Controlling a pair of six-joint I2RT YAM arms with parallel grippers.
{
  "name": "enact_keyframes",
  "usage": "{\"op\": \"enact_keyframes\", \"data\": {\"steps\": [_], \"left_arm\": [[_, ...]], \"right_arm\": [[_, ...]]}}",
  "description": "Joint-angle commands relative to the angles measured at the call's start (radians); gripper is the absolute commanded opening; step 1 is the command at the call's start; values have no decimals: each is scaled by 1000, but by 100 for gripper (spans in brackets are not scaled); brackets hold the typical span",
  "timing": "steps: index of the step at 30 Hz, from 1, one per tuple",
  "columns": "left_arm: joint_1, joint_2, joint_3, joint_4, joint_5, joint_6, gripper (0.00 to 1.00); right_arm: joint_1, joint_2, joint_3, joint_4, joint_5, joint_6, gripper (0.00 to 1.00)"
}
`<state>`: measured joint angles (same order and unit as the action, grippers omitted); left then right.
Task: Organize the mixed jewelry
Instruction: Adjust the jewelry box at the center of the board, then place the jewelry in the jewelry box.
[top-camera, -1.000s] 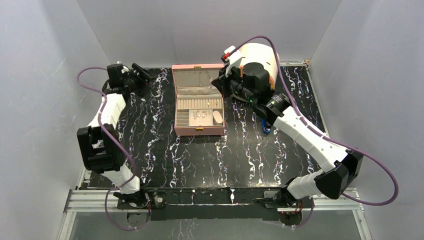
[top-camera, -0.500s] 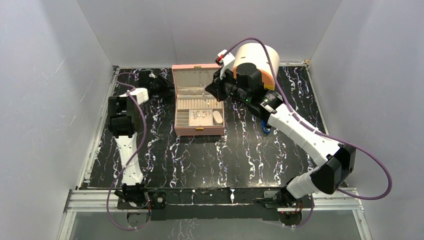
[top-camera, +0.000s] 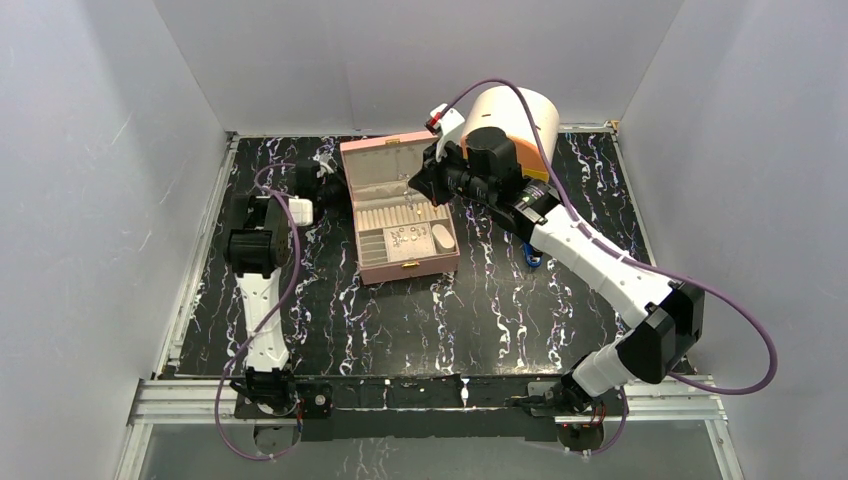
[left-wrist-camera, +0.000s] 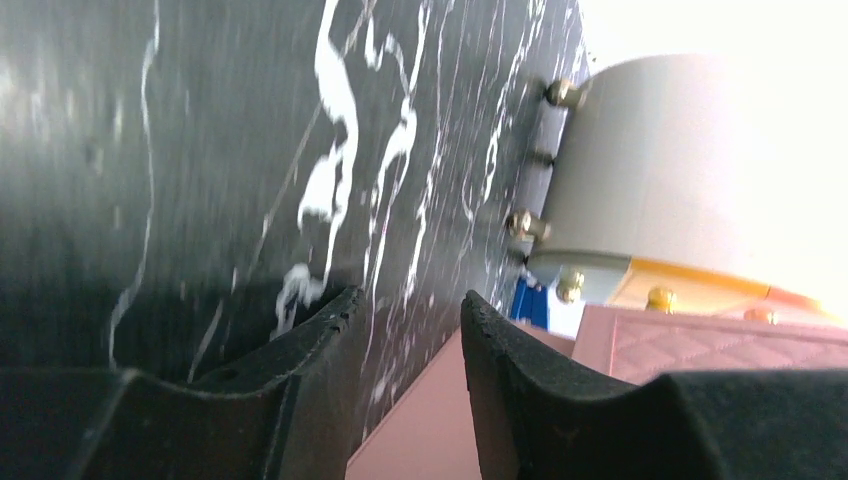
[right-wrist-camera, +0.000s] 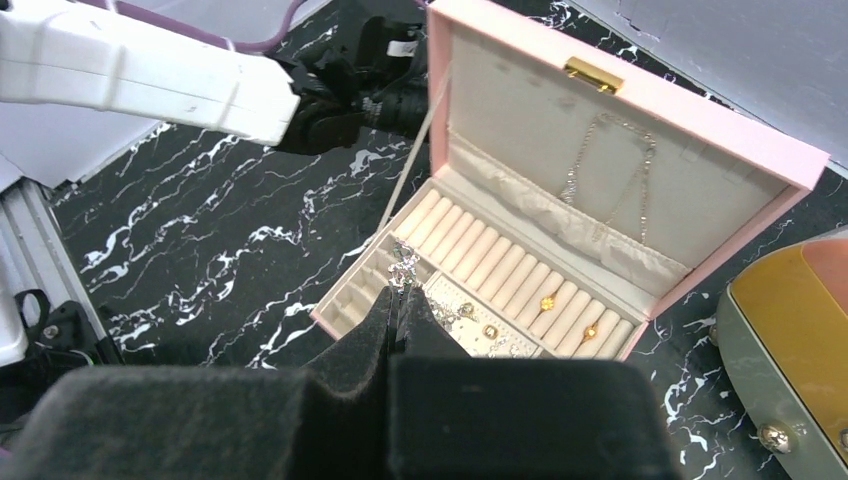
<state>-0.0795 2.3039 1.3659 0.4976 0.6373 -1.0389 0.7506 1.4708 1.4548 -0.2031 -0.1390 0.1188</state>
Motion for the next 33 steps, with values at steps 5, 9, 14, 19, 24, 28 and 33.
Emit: {"op": "enact_keyframes", "data": {"steps": [5, 9, 14, 19, 24, 28, 33], "left_arm": [[-11, -164, -273, -149, 34, 110, 40], [-10, -265, -339, -276, -50, 174, 41], [41, -444, -364, -535, -364, 280, 44], [151, -639, -332, -717, -539, 379, 46], [185, -829, -269, -869, -605, 512, 51], [186, -984, -229, -895, -439, 671, 74], [162, -1054, -157, -920, -239, 802, 84]], "right_arm": [[-35, 32, 61, 19, -98, -72, 0], [-57, 44, 71, 7, -182, -66, 0], [-78, 55, 79, -37, -334, -102, 0], [-86, 116, 169, -178, -435, -188, 0], [-85, 193, 278, -304, -472, -276, 0], [-63, 240, 356, -377, -472, -356, 0], [-38, 294, 397, -402, -485, -402, 0]]}}
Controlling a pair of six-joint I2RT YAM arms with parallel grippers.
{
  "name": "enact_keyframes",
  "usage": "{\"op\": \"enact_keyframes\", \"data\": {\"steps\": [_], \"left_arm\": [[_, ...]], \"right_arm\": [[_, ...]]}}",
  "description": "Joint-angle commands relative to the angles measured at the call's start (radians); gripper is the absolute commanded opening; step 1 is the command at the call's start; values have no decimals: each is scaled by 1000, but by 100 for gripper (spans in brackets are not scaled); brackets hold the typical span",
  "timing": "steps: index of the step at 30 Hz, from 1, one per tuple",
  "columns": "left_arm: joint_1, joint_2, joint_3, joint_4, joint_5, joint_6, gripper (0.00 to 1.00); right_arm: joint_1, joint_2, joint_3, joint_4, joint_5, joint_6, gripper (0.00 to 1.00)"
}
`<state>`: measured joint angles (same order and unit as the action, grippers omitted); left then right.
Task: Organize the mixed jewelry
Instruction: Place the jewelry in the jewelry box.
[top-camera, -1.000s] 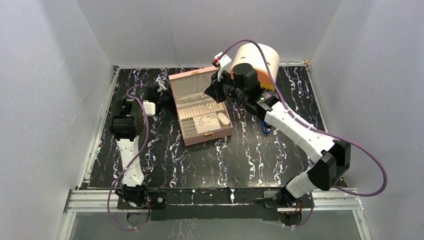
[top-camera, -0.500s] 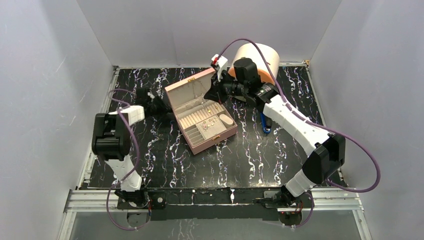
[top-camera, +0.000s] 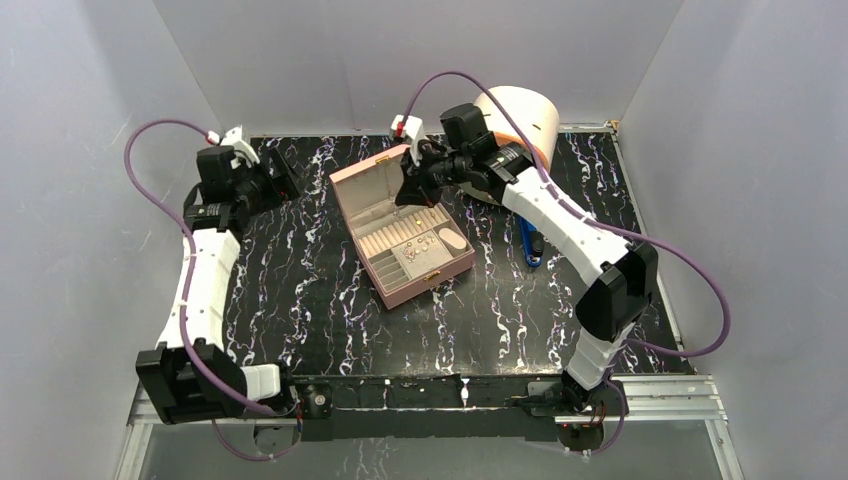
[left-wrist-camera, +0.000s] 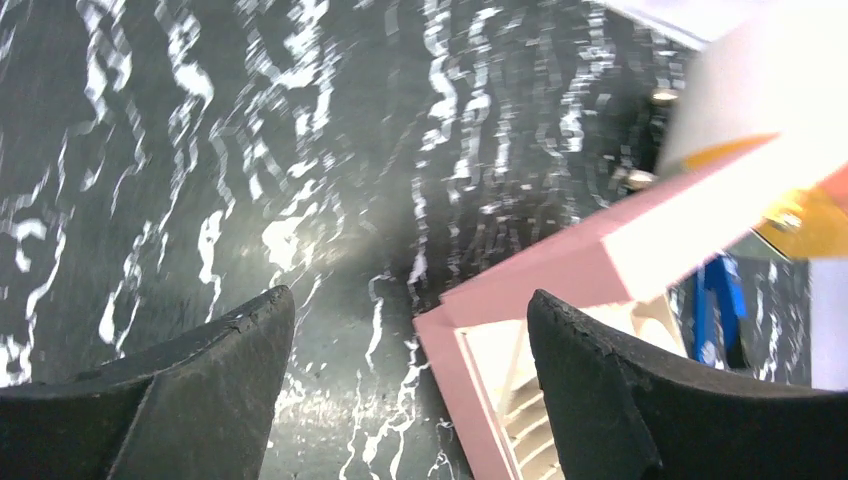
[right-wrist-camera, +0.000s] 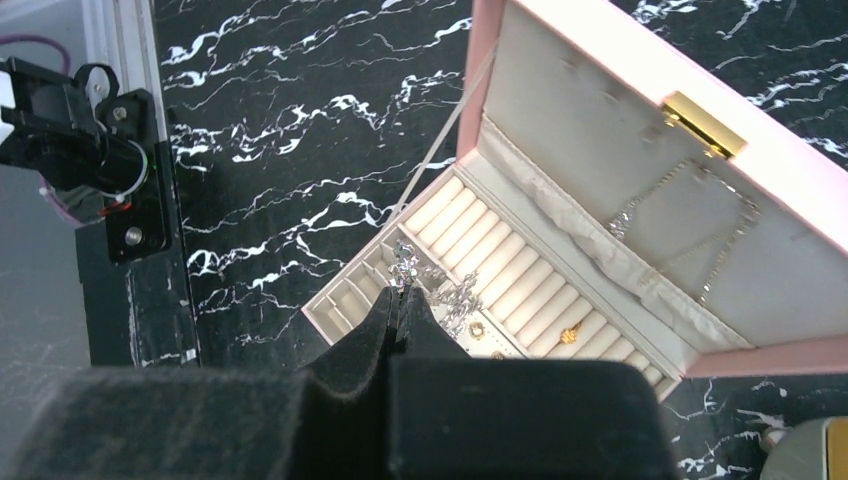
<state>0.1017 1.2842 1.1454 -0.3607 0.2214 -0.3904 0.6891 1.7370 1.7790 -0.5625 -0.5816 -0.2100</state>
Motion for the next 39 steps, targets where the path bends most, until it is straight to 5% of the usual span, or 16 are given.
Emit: {"op": "enact_keyframes", "data": {"steps": [1, 8, 20, 25, 39], "left_arm": [[-21, -42, 58, -36, 236, 150, 84], [-189, -60, 53, 99, 571, 251, 70], [-235, -114, -111, 280, 749, 300, 69], [-240, -113, -171, 451, 860, 185, 68], [-271, -51, -197, 479, 911, 77, 59]], "right_arm": [[25, 36, 81, -47, -50, -75, 0], [28, 97, 152, -100, -162, -76, 0], [29, 69, 98, -102, -320, -92, 0], [27, 45, 57, -60, -337, -66, 0], [29, 60, 71, -20, -380, -59, 0]]}}
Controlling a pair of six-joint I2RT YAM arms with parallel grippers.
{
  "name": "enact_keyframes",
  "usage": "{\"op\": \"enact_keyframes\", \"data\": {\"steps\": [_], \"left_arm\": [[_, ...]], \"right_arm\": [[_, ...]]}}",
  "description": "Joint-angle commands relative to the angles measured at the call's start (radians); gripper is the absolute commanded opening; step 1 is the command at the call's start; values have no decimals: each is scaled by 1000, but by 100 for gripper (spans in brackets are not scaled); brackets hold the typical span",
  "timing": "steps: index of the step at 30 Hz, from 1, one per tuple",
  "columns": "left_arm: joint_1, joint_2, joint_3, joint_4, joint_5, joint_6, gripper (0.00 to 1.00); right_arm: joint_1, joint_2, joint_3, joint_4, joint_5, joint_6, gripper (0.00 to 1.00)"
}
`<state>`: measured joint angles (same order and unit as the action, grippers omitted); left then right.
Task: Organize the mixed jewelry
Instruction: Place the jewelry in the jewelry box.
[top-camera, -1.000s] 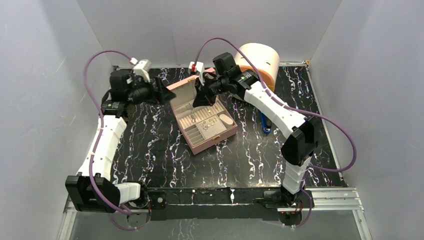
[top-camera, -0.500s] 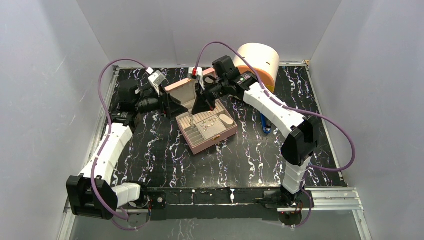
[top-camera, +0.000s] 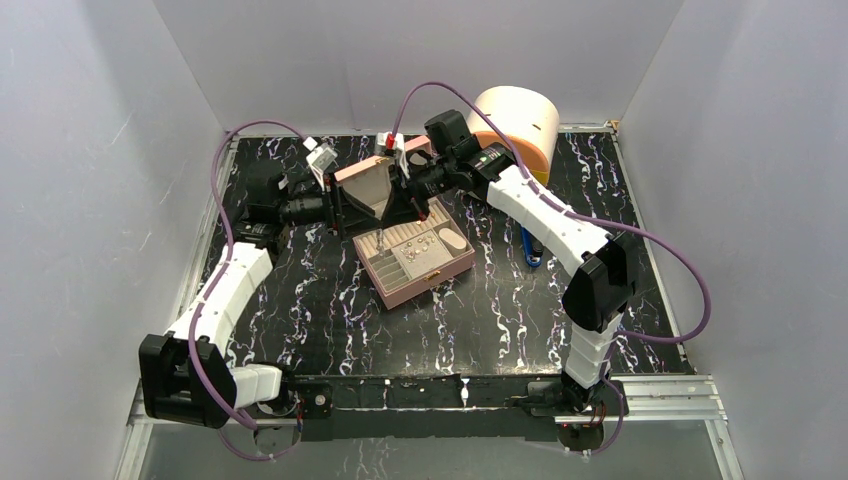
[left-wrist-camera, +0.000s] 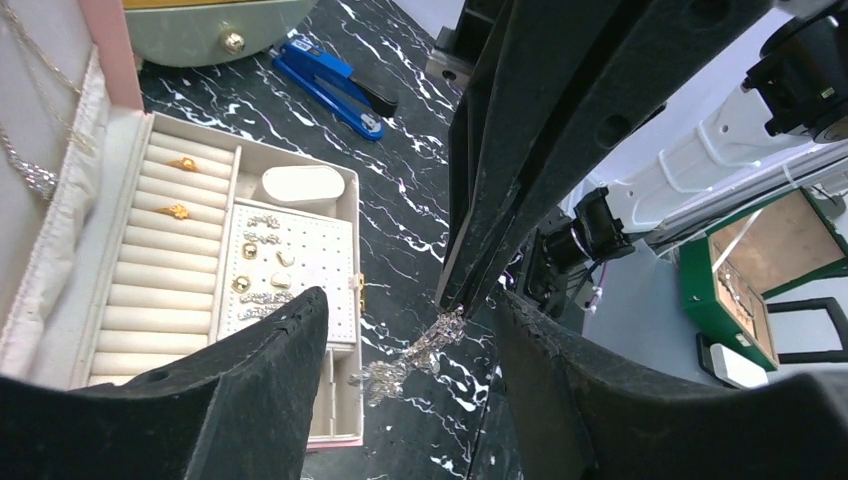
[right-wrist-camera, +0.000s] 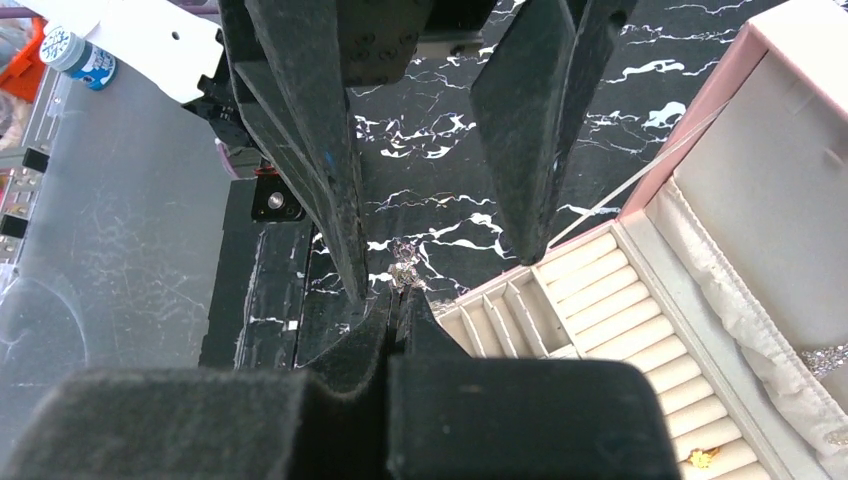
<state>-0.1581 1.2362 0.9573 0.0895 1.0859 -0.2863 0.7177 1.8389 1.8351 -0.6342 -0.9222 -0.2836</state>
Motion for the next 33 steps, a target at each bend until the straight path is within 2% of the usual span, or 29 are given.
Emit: {"op": "enact_keyframes", "data": {"steps": [1, 5, 12, 17, 18, 21, 24, 26, 28, 33], "left_arm": [[-13, -3, -10, 29, 51, -26, 58], [-14, 2, -5, 29, 93, -22, 49], [-14, 3, 13, -13, 97, 12, 20], [-14, 11, 51, -82, 91, 79, 3], [-14, 11, 58, -110, 89, 89, 0], [-14, 9, 77, -158, 70, 129, 0], [-13, 10, 105, -203, 40, 171, 0], [-14, 12, 120, -232, 21, 198, 0], [-14, 14, 143, -272, -4, 234, 0], [-14, 20, 207, -393, -49, 367, 0]], "right_arm": [[0, -42, 15, 56, -42, 16, 0], [0, -37, 13, 62, -40, 18, 0], [0, -28, 22, 59, -28, 19, 0], [-3, -26, 25, 60, -26, 32, 0], [-3, -23, 27, 59, -25, 39, 0], [-11, -31, 18, 74, -21, 63, 0], [-22, -61, -28, 139, 10, 109, 14], [-28, -94, -94, 210, 37, 147, 34], [-31, -125, -150, 290, 71, 174, 47], [-34, -207, -350, 537, 156, 218, 49]]}}
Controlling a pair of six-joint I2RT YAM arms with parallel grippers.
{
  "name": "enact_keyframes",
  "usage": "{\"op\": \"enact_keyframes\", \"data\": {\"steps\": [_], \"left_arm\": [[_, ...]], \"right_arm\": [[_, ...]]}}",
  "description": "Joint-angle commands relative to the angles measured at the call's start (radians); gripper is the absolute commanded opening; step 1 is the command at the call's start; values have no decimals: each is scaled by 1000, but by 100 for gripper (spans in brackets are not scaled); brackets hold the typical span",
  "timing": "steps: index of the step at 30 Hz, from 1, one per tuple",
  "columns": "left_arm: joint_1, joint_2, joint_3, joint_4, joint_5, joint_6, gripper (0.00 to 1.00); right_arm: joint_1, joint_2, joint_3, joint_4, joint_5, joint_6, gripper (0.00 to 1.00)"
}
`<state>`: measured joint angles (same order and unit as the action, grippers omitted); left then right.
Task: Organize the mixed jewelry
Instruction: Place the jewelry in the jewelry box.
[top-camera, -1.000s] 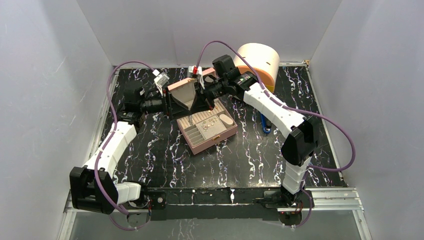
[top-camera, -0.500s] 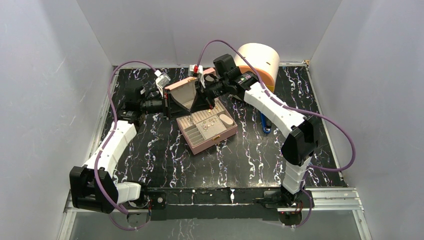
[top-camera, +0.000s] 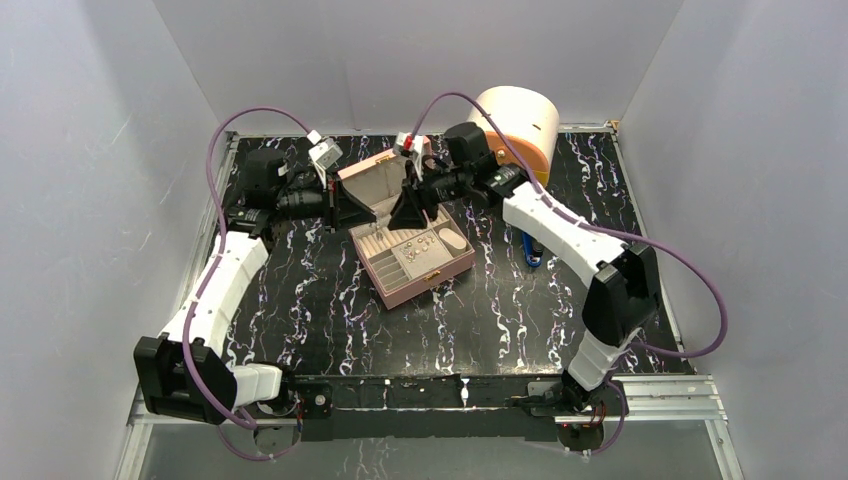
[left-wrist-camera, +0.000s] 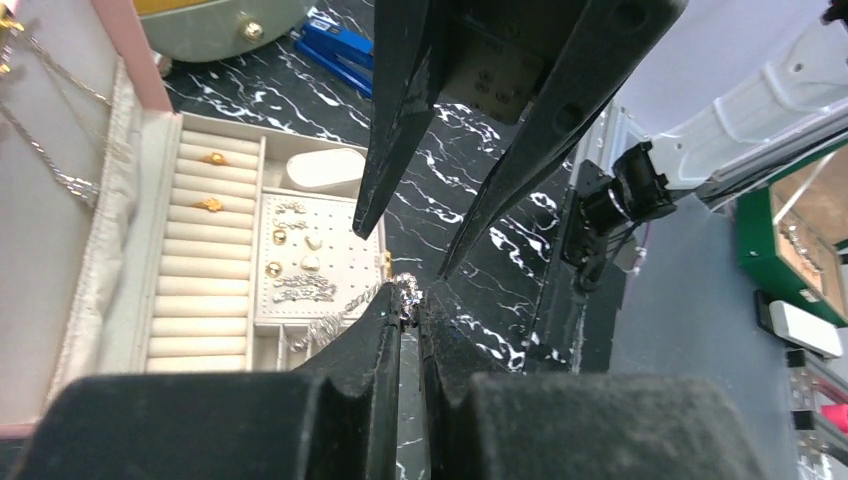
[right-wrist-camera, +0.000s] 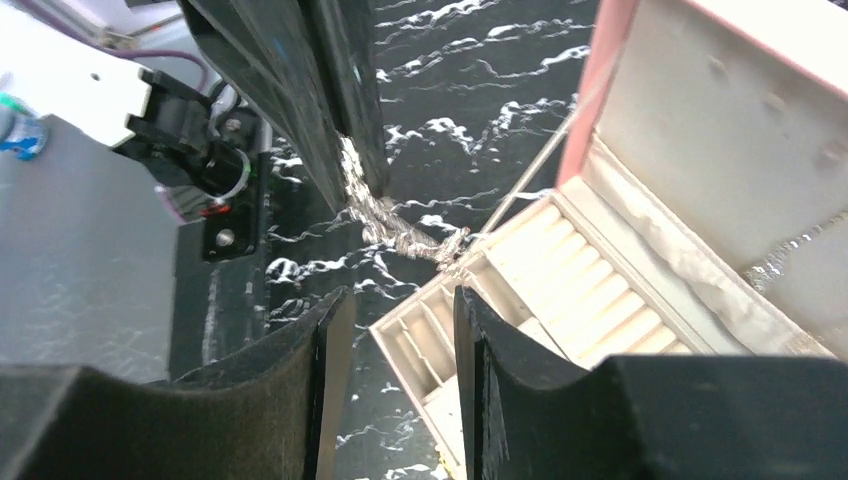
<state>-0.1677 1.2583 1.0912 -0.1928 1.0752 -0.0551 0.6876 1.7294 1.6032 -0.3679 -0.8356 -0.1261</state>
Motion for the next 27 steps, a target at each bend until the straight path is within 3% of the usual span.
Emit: {"op": "enact_keyframes", "data": {"steps": [1, 6, 13, 20, 27], "left_arm": [[-4, -2, 85, -127, -42, 157, 0], [-4, 12, 130, -202, -16, 227, 0], [-4, 33, 184, -273, 12, 267, 0], [-4, 42, 199, -309, -4, 293, 0], [-4, 52, 206, -314, -4, 294, 0]], "right_arm": [[-3, -118, -175, 362, 88, 78, 49], [1, -172, -375, 715, 168, 165, 48], [13, -146, -451, 963, 158, 261, 47], [33, -124, -458, 1007, 145, 280, 50], [43, -98, -447, 1003, 149, 260, 43]]}}
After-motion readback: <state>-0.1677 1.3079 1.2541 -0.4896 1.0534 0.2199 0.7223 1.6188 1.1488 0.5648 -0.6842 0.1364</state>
